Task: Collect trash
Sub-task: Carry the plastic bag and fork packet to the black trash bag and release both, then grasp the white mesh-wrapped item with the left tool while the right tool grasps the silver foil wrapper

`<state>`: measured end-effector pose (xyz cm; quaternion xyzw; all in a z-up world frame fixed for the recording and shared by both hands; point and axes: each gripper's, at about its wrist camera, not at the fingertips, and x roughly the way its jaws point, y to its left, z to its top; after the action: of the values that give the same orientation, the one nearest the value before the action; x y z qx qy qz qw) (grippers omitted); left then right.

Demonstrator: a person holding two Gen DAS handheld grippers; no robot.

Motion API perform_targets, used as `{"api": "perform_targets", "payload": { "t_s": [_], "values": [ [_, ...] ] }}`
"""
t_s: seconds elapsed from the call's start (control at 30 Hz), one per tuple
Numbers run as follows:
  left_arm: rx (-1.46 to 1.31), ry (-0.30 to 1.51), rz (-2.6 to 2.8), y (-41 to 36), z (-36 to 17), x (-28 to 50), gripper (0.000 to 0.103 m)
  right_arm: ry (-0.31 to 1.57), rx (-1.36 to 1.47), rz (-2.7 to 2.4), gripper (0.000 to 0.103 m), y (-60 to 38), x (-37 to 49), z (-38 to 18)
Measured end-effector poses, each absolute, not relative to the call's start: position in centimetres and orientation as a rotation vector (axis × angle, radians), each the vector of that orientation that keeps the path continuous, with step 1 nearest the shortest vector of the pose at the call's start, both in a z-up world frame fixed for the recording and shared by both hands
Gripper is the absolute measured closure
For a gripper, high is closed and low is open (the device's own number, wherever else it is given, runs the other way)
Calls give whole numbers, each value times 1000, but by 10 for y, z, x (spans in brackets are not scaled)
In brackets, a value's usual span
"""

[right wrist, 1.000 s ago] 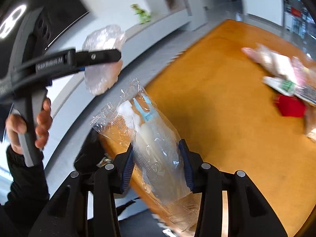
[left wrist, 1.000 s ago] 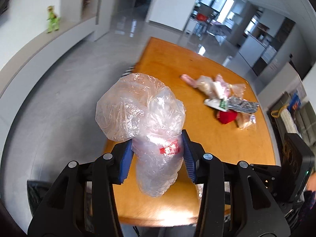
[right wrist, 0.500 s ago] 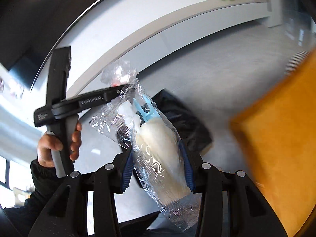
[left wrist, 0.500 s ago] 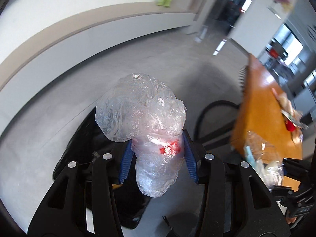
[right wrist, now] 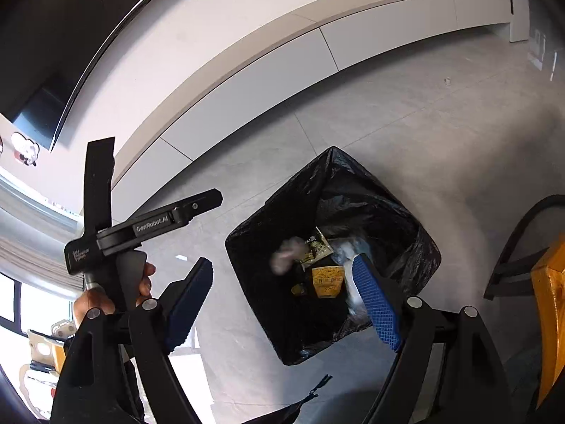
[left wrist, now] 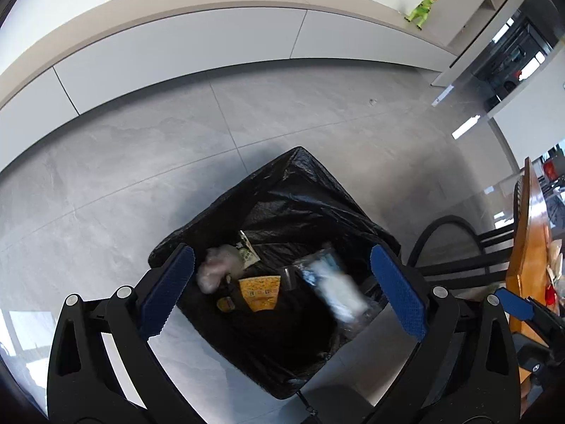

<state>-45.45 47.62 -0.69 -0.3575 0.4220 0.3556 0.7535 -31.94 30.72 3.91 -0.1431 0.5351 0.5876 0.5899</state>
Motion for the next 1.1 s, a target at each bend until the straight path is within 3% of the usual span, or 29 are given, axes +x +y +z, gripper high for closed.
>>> {"api": "perform_targets", "payload": {
  "t_s": [0.57, 1.1],
  "values": [
    [-658, 923, 668, 439, 21, -398, 6, 1213, -207, 1339, 21, 243, -263, 52],
    [-448, 949, 240, 299, 69, -191, 6, 1122, -18, 929, 21, 61, -100, 95]
  ]
}}
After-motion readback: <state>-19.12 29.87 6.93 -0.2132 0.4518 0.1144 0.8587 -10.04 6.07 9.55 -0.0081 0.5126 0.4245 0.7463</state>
